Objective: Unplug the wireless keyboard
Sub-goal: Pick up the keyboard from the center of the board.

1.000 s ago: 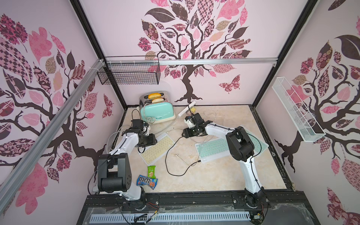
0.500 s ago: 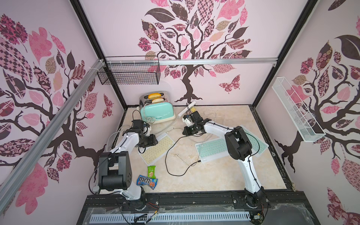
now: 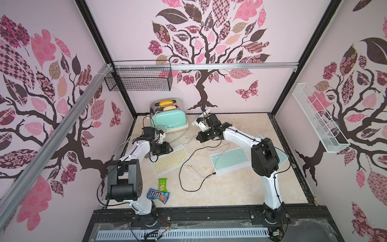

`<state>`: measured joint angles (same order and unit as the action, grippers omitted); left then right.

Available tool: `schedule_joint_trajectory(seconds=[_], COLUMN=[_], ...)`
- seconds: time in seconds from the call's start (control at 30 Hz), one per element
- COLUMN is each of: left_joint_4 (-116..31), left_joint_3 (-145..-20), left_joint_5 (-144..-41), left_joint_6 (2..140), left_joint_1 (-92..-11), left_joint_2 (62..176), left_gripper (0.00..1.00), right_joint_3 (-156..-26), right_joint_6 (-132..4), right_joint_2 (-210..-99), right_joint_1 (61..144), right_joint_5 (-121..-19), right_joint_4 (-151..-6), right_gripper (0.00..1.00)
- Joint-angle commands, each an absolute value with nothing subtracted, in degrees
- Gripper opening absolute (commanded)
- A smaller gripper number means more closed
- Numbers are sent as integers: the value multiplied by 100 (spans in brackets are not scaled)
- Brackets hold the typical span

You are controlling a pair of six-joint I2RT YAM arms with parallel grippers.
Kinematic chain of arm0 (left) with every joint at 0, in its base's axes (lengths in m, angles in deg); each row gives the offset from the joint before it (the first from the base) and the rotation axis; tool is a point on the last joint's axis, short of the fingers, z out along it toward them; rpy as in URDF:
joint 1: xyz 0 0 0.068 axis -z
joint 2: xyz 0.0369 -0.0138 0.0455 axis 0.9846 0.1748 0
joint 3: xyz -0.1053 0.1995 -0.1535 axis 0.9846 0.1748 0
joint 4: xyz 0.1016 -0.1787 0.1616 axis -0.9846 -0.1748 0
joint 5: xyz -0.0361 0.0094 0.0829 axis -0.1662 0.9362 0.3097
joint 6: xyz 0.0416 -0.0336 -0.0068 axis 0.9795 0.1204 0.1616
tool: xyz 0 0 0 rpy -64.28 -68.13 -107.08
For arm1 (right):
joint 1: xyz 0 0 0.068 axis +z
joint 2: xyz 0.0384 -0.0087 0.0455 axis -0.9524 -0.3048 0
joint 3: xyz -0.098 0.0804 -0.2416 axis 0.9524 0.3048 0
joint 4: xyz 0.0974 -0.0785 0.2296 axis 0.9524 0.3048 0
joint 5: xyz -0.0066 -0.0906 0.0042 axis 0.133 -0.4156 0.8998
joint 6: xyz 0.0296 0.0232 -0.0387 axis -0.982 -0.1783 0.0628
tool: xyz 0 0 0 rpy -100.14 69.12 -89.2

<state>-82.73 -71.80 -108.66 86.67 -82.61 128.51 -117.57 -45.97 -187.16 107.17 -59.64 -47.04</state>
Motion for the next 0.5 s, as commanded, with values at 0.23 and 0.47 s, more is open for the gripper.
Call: schedule_joint_trajectory(seconds=[0.23, 0.47], left_joint_4=[-7727, -7703], left_joint_3=[-7679, -7965], left_joint_5=[-12969, -12803], left_joint_6=[9739, 10322], left_joint_1=[-8122, -7495], left_joint_2=[13361, 13632], left_gripper=[50, 53], right_joint_3=[-12079, -11929], right_joint_6=[-4066, -4185], right_joint_2=[-18067, -18113], right_joint_1=[10859, 10859], right_joint_5=[-5628, -5617], right_joint_4=[-4504, -4468], right_gripper=[0, 0])
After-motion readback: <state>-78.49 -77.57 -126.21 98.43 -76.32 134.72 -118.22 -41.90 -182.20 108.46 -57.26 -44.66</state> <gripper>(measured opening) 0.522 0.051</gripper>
